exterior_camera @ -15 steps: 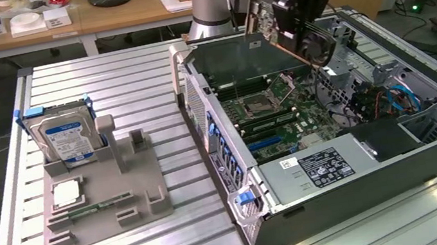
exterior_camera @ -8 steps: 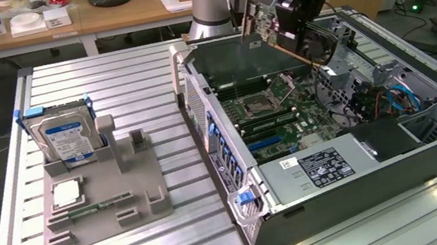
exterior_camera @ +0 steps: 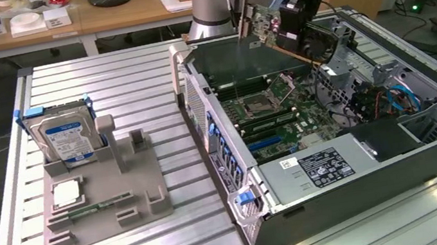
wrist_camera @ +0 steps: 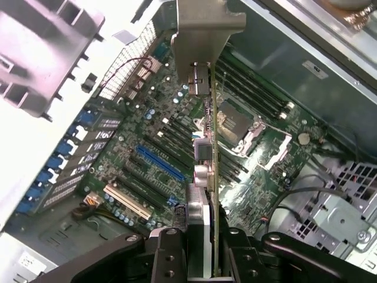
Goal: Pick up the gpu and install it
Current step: 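Insert the gpu into the slot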
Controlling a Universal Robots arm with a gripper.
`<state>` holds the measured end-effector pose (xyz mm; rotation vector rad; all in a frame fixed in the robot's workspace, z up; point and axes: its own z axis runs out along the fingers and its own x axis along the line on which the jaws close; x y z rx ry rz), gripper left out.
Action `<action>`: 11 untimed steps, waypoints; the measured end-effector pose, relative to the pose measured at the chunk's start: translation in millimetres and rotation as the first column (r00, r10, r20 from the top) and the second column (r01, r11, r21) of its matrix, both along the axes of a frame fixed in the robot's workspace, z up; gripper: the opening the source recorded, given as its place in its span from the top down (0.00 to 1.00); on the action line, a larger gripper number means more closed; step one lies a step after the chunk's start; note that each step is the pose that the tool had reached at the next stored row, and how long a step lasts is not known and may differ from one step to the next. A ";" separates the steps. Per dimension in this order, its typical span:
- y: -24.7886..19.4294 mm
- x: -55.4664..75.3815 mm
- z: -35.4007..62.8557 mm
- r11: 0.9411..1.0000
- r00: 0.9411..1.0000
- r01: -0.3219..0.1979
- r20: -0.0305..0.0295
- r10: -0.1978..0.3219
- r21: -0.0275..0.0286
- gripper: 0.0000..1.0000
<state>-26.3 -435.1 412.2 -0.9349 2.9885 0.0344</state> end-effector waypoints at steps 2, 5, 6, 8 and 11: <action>0.0 0.0 0.0 1.000 1.000 -0.027 0.000 0.027 0.000 0.72; 0.0 0.0 0.0 0.997 0.997 -0.072 0.000 0.072 0.000 0.72; 0.0 0.0 0.0 0.996 0.996 -0.089 0.000 0.089 0.000 0.72; 0.0 0.0 0.0 0.992 0.992 -0.124 0.000 0.124 0.000 0.72; 0.0 0.0 0.0 0.985 0.985 -0.174 0.000 0.174 0.000 0.72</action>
